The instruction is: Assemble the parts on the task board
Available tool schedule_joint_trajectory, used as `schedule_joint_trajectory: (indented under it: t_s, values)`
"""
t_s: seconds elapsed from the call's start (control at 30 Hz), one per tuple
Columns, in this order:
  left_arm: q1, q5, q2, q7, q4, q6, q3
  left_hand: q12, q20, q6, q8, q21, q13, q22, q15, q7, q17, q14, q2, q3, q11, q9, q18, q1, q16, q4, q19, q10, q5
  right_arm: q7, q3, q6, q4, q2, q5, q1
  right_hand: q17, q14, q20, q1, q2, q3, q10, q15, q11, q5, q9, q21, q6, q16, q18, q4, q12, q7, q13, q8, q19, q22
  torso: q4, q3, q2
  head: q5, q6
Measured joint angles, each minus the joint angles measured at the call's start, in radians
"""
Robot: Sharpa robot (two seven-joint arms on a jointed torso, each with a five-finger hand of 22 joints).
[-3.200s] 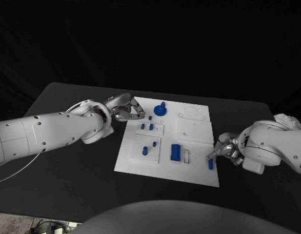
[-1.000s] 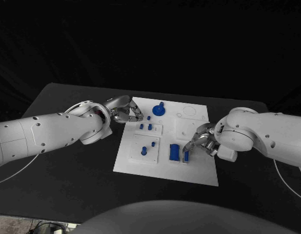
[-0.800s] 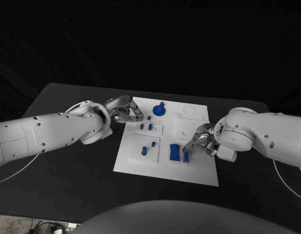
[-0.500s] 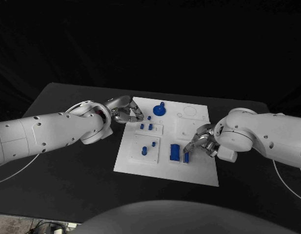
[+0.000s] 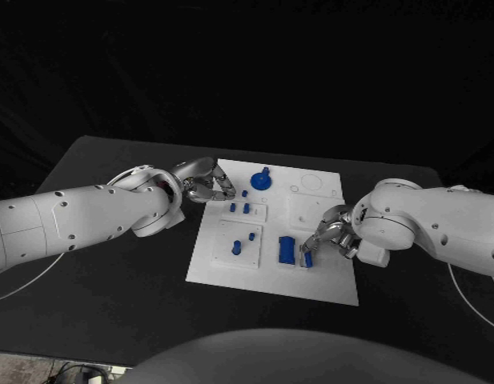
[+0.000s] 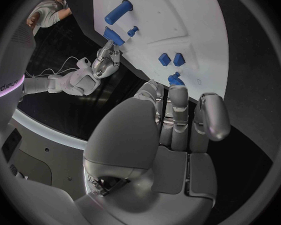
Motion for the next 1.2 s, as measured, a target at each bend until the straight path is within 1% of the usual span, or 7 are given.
schedule_joint_trajectory:
  t_s: [0.27,0.33,0.7,0.93,1.0,1.13,1.2]
  values:
    - [-0.002,-0.001,0.001,-0.001,-0.001,0.001,0.000,0.000,0.000,0.000,0.000,0.000,0.000,0.000,0.000,0.000,0.000,0.000,0.000,0.000,0.000,0.000,0.000,0.000,0.000,0.000,0.000,0.000,0.000,0.000,0.000,0.000,-0.001,0.000,-0.003,-0.003,0.000,0.000,0.004,-0.022,0.011,-0.016,0.000,0.000,0.000,-0.123,0.004,-0.009,-0.004,0.000,0.000,0.021,0.000,-0.004,0.000,0.002,-0.004,0.000,0.0004,-0.0001,0.000,0.000,0.000]
    - [-0.004,-0.002,0.001,-0.001,-0.002,0.002,0.000,0.000,0.000,0.000,0.000,0.000,0.000,0.000,0.000,0.000,0.000,0.000,0.000,0.000,0.000,0.000,0.000,0.000,0.000,0.000,0.000,0.000,0.000,0.000,0.000,0.000,-0.002,0.000,-0.004,-0.004,0.000,0.000,0.004,-0.030,0.012,-0.018,0.000,0.000,0.000,-0.138,0.002,-0.009,-0.004,0.000,0.000,0.030,0.000,-0.004,0.000,0.002,-0.004,0.000,0.0005,0.0000,0.000,0.000,0.000]
    - [-0.007,-0.004,0.000,-0.002,-0.003,0.004,0.000,0.000,0.000,0.000,0.000,0.000,-0.001,0.000,0.000,0.000,-0.001,0.000,0.002,0.003,0.000,0.000,0.000,0.006,0.000,-0.003,0.000,0.000,0.000,0.000,0.000,-0.001,-0.002,-0.001,-0.003,-0.005,0.000,0.000,0.007,-0.065,0.024,-0.027,0.000,0.000,0.000,-0.142,-0.003,-0.019,-0.005,0.000,0.000,0.063,0.000,-0.006,0.000,0.002,-0.007,0.000,0.0007,-0.0001,0.000,0.004,0.000]
    - [-0.007,-0.004,0.000,-0.003,-0.003,0.006,0.000,0.000,0.000,0.000,0.000,-0.004,-0.003,0.000,0.000,0.000,-0.002,0.000,-0.003,0.008,0.000,0.001,0.000,0.011,0.000,-0.003,0.000,0.000,0.010,0.000,0.000,-0.001,-0.002,-0.003,-0.002,-0.006,0.001,0.000,0.007,-0.077,0.027,-0.025,0.000,0.000,0.000,-0.115,-0.006,-0.024,-0.007,0.000,0.000,0.072,0.000,-0.008,0.000,-0.002,-0.007,0.000,0.0000,0.0000,0.000,0.004,0.000]
    - [-0.007,-0.005,0.000,-0.004,-0.004,0.006,0.000,0.000,0.000,0.000,0.000,-0.004,-0.003,0.000,0.000,0.000,-0.002,0.000,-0.003,0.008,0.000,0.001,0.000,0.011,0.000,-0.003,0.000,0.000,0.012,0.000,0.000,-0.001,-0.002,-0.004,-0.002,-0.006,0.001,0.000,0.011,-0.084,0.021,-0.030,0.000,0.000,0.000,-0.115,-0.007,-0.027,-0.007,0.000,0.000,0.077,0.000,-0.008,0.000,-0.002,-0.011,0.000,-0.0002,0.0000,0.000,0.004,0.000]
    - [-0.008,-0.005,0.000,-0.005,-0.004,0.008,0.000,0.000,0.000,0.000,0.000,-0.004,-0.003,0.000,0.000,0.000,-0.002,0.000,-0.003,0.008,0.000,0.001,0.000,0.011,0.000,-0.003,0.000,0.000,0.012,0.000,0.000,-0.001,-0.002,-0.007,-0.002,-0.006,0.001,0.000,0.011,-0.100,0.013,-0.038,0.000,0.000,0.000,-0.158,-0.008,-0.029,-0.007,0.000,0.000,0.084,0.000,-0.008,0.000,-0.006,-0.011,0.000,-0.0002,0.0000,0.000,0.004,0.000]
    - [-0.008,-0.005,0.000,-0.006,-0.004,0.009,0.000,0.000,0.000,0.000,0.000,-0.004,-0.005,0.000,0.000,0.000,-0.002,0.000,-0.003,0.011,0.000,0.001,0.000,0.011,0.000,0.000,0.000,0.000,0.012,0.001,0.000,-0.001,-0.001,-0.011,-0.002,-0.006,0.001,0.000,0.011,-0.108,0.005,-0.043,0.000,0.000,0.000,-0.209,-0.010,-0.035,-0.007,0.000,0.000,0.089,0.000,-0.007,0.000,-0.006,-0.011,0.000,-0.0002,0.0002,0.000,0.004,0.000]
